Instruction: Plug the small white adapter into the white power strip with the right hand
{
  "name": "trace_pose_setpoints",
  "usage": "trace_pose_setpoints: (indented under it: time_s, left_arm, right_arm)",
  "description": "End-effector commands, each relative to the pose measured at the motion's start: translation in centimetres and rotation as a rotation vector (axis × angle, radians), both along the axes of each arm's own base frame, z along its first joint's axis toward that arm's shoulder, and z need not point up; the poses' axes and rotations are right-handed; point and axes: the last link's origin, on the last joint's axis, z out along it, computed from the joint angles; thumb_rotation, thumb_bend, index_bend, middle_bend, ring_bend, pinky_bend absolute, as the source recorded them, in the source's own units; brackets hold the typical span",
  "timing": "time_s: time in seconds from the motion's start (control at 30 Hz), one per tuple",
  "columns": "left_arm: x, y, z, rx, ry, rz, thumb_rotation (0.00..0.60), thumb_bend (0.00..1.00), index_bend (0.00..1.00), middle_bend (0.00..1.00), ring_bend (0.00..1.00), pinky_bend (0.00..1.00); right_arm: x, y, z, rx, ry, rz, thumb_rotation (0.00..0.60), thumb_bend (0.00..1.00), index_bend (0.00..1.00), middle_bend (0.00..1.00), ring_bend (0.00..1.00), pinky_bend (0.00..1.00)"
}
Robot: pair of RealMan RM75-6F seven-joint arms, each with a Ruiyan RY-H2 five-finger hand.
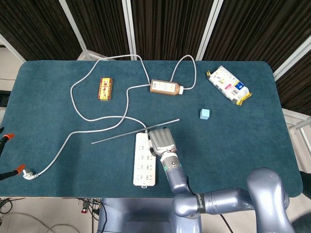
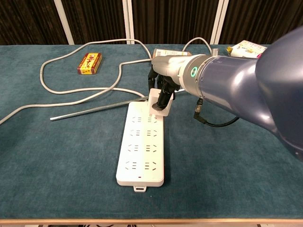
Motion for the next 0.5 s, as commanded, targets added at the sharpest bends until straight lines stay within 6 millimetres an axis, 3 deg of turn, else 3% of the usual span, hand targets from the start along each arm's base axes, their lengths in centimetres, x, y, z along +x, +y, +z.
trace_pose_setpoints:
  time_s: [0.03,0.5]
  left_arm:
    - [0.0,-0.02,0.02,0.002,0.0,0.0,0.6,0.09,0.2,0.0,0.0,0.0]
    - [-0.03,0.04,-0.02,0.002,0.003,0.004,0.6,0.09,0.2,0.0,0.0,0.0]
  right_arm:
    - [-0.18,0.06,-0.14,0.005,0.002,-0.005,0.6,0.51,0.65,0.53,0.56,0.33]
    - [-0.43,0.0,-0.7,0.014,0.005,-0.005,0.6,0.51,0.66,0.53,0.56,0.33]
